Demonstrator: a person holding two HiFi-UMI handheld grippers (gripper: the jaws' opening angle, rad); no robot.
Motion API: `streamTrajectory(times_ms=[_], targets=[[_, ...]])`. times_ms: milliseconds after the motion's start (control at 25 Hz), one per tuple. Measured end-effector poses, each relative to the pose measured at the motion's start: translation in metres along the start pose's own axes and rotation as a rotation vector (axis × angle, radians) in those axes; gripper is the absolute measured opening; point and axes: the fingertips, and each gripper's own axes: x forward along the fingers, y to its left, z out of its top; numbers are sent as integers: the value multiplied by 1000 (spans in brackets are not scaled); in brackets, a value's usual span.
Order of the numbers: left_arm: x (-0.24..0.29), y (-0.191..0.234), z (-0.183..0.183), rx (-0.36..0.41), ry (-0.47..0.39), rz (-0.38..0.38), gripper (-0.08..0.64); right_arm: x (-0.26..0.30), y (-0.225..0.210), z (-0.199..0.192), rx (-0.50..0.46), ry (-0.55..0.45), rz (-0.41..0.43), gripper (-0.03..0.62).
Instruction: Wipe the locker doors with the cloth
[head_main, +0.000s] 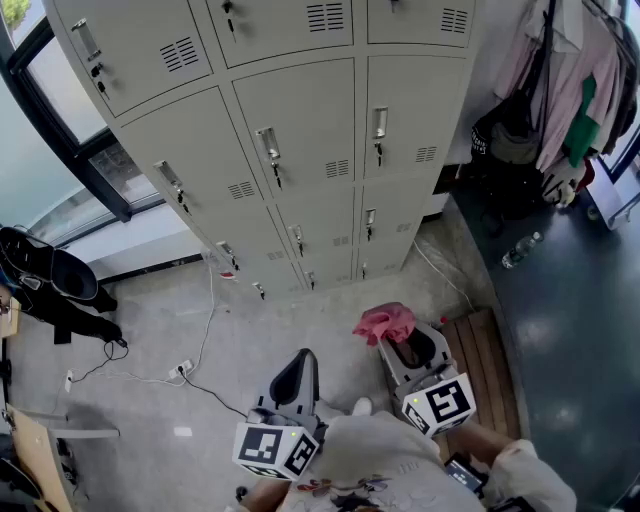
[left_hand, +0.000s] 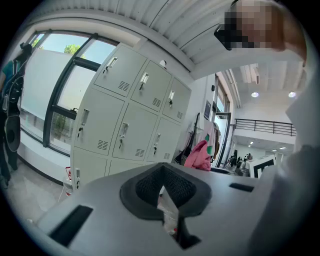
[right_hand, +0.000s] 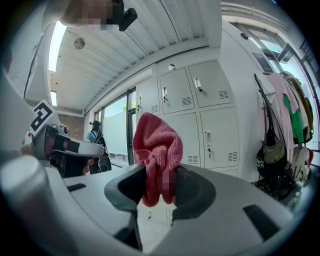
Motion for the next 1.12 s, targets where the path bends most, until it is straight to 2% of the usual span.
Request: streamTrajectory(times_ms=[200, 440, 640, 840, 1120], targets=[[2, -12, 3, 21, -27, 5, 3, -9, -1, 4, -12, -25, 28, 140], [3, -23, -9, 33, -9, 5, 3, -19, -6, 0, 3, -34, 29, 140], [12, -14, -11, 33, 6, 18, 3, -12, -8, 0, 95, -29, 65, 143], [34, 20, -7, 31, 5, 43, 3, 27, -9, -3, 107, -23, 75, 143], [96, 108, -1, 18, 17, 67, 3, 133, -4, -16, 80, -5, 78, 143]])
